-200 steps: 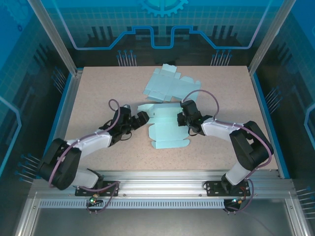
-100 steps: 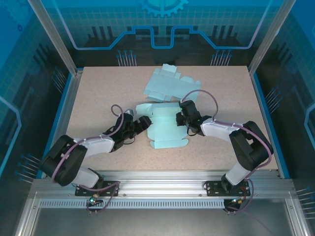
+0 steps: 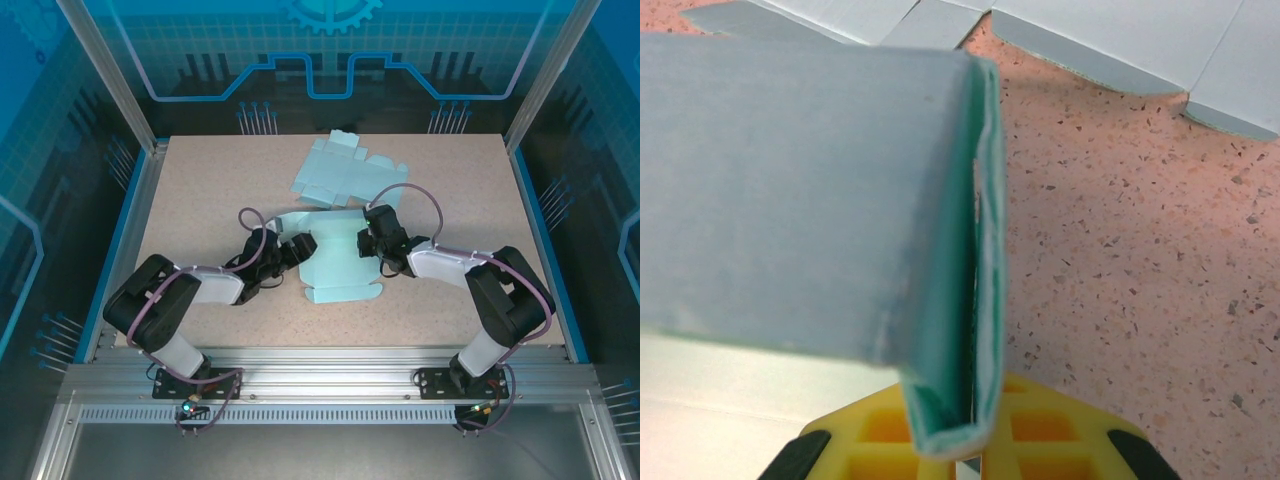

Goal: Fold the paper box

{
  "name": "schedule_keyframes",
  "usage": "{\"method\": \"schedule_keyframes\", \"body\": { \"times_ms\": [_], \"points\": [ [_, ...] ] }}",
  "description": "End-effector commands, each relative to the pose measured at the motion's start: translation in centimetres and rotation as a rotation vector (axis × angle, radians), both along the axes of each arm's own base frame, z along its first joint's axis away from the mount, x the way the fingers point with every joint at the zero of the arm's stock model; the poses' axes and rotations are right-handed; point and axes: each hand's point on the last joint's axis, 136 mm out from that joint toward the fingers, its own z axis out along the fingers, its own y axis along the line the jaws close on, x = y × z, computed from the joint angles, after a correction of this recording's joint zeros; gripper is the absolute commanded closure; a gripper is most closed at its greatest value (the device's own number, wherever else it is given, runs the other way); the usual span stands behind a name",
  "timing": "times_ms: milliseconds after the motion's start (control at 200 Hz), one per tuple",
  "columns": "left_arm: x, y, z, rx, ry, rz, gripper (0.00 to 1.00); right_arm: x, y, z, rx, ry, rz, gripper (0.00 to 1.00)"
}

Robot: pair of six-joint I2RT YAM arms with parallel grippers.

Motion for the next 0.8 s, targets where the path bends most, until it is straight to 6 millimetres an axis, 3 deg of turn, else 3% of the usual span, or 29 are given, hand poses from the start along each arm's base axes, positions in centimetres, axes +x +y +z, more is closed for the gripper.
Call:
{"method": "schedule_keyframes", "body": {
  "times_ms": [0, 215, 625, 795],
  "points": [
    [1.5, -1.2, 2.4, 0.01, -0.115, -0.044, 0.22, -0.2, 0.5, 0.4, 0.008, -0.022, -0.003, 0.89],
    [1.6, -2.1, 3.3, 0.024, -0.158, -0.086, 0.27, -0.3, 0.6, 0.2, 0.009, -0.016, -0.001, 0.88],
    [2.0, -5.4, 2.9, -0.024, -0.17, -0.181, 0.31, -0.4, 2.0, -0.1, 0.023, -0.008, 0.033, 0.89],
    [2.0, -5.4, 2.5, -0.027, -0.162, -0.174, 0.31, -0.6, 2.1, -0.3, 0.016, -0.002, 0.032, 0.88]
  ]
}}
